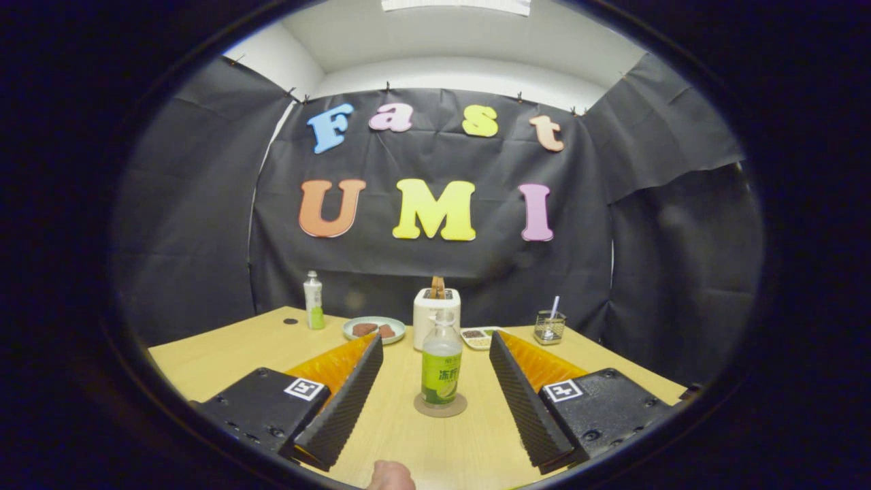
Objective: Take the bottle from table, then pour the juice into the cup, finally place the bottle on the coaster
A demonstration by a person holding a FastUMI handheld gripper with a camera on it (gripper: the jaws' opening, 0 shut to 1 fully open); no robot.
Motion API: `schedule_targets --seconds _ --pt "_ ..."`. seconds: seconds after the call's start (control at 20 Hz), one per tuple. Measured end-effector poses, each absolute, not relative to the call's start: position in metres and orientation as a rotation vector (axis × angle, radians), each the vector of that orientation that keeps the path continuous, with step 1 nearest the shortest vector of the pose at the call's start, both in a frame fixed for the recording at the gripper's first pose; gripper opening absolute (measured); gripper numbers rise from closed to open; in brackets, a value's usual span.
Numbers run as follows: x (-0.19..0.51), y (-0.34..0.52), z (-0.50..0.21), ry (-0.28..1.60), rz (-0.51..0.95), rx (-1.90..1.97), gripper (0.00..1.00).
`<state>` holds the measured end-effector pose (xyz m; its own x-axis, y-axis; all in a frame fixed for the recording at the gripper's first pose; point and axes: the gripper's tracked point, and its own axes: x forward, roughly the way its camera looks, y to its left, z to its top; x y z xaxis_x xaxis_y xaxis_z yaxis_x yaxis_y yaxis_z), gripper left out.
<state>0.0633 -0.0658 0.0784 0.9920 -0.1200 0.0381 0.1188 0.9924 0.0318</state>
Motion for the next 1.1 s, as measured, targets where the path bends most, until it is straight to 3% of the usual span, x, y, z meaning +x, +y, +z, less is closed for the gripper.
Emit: schedule_targets --seconds 0.3,1.1 --pt "0.015 -0.09 0.065 -0.042 -0.189 0.061 1.0" --pt "-0.011 -0.108 0.06 -0.047 -0.218 0.106 1.0"
